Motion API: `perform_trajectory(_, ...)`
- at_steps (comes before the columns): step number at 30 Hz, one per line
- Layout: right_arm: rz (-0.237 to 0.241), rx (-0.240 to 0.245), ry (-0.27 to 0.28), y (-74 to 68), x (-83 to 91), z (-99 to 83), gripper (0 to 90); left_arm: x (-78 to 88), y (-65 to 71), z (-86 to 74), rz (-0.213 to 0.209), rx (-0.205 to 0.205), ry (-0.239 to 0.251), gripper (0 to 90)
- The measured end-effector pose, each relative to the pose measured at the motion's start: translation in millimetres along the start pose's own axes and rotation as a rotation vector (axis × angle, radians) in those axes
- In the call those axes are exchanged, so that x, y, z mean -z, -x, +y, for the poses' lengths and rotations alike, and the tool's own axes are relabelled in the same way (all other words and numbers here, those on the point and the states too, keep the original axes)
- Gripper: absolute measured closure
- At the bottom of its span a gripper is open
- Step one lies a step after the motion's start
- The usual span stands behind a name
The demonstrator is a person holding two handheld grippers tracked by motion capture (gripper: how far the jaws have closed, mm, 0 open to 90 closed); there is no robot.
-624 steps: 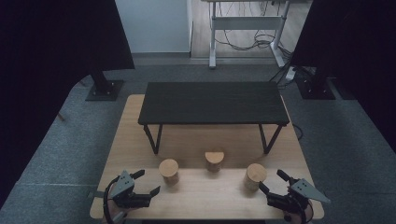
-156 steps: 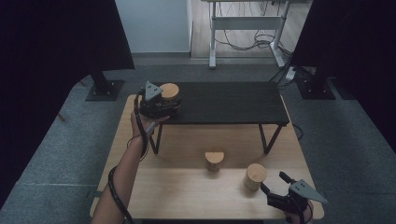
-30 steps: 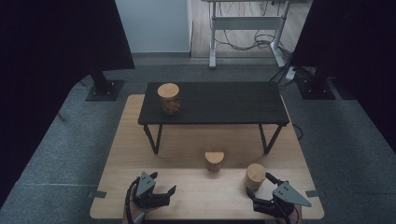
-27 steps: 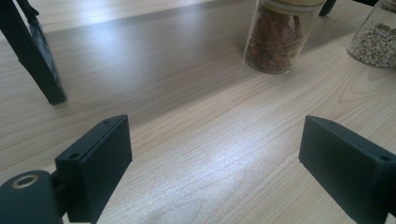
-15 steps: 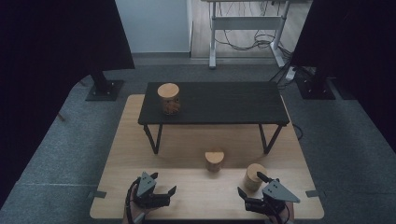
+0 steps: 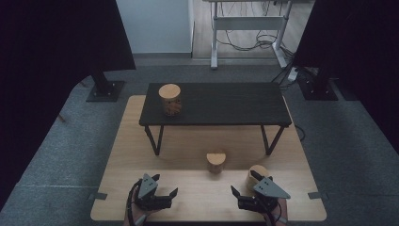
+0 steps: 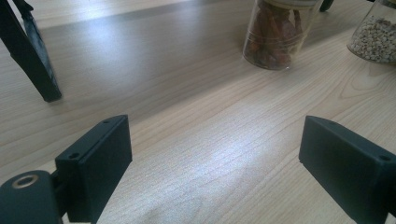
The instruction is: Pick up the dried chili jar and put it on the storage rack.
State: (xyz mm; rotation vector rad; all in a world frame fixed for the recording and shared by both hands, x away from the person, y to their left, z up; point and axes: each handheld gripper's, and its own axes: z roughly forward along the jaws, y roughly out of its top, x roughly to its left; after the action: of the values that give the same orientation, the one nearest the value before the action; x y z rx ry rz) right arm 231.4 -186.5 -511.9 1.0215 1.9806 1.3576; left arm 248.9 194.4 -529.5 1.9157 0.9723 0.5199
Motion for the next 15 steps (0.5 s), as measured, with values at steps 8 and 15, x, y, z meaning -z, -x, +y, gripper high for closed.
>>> perform_trajectory(8, -0.005, 0.006, -0.024, -9.1, -13.7, 5.6, 9.2, 0.3, -1.1, 0.0, -0.001, 0.0, 0.001, 9.1)
perform_trajectory(15, -0.017, 0.007, -0.044, -15.1, -23.4, 9.4, 9.4, 1.5, -0.8, 0.6, 0.001, -0.001, 0.008, 9.1)
